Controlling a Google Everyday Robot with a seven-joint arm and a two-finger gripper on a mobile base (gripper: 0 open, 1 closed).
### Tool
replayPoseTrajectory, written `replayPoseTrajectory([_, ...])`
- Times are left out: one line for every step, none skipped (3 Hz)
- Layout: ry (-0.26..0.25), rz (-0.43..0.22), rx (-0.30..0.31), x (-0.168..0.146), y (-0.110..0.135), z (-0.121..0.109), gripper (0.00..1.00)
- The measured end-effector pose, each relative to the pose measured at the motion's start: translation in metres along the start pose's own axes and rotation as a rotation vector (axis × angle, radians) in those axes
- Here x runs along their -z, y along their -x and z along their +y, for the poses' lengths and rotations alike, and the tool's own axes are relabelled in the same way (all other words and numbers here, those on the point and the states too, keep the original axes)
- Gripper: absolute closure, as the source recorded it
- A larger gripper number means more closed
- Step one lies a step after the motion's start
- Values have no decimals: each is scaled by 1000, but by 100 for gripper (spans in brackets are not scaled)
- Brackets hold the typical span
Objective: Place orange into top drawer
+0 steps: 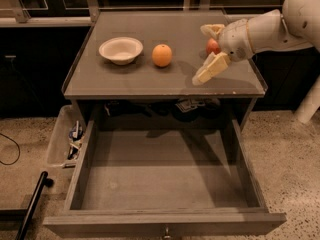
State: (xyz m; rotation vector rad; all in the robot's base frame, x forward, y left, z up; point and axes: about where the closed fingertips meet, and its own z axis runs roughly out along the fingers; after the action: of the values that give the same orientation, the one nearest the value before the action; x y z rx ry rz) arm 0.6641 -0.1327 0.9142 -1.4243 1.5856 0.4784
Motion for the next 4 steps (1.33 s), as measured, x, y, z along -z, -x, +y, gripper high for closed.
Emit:
replayPoseTrajectory([-18, -52, 6, -27, -2, -25, 0])
replayPoseTrajectory([-11, -82, -18, -49, -12, -44, 0])
replayPoseTrajectory([11, -106, -52, -65, -18, -56, 0])
replayPoseTrajectory([39, -111, -72, -78, -19, -61, 0])
